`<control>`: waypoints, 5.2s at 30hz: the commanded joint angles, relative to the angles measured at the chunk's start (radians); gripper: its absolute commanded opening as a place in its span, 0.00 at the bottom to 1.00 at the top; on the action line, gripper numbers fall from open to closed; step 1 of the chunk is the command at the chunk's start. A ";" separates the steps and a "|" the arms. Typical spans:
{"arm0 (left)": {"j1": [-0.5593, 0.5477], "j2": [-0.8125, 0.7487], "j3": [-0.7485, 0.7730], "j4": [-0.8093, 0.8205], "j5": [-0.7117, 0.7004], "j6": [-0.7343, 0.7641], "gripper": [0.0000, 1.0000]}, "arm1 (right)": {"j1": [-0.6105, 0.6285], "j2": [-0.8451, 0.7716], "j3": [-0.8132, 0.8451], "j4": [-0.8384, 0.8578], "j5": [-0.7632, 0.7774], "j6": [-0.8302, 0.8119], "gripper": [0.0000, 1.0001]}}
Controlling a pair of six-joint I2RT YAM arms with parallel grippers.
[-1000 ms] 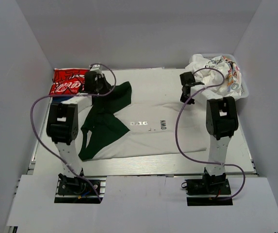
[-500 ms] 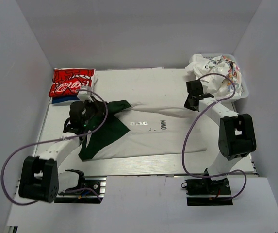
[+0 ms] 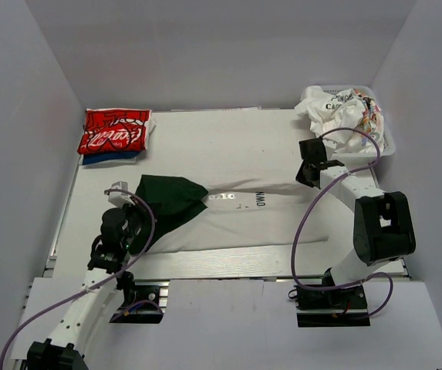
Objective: Fold and stack the t-shirts
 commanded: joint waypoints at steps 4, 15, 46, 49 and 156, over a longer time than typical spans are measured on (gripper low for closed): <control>-0.002 -0.082 0.042 -0.385 -0.041 -0.122 0.00 | -0.008 -0.064 -0.092 -0.044 0.076 0.113 0.25; 0.007 -0.051 0.191 -0.497 -0.040 -0.173 1.00 | -0.001 -0.256 -0.091 -0.138 0.073 0.133 0.91; -0.462 0.644 0.344 -0.225 0.509 0.062 1.00 | 0.018 -0.262 -0.178 0.143 -0.350 -0.039 0.91; -0.472 0.526 0.395 -0.401 0.307 0.077 1.00 | 0.019 -0.256 -0.178 0.141 -0.366 -0.049 0.91; -0.196 1.644 1.251 -0.481 -0.142 -0.053 1.00 | 0.225 -0.024 -0.328 0.097 -0.341 0.121 0.90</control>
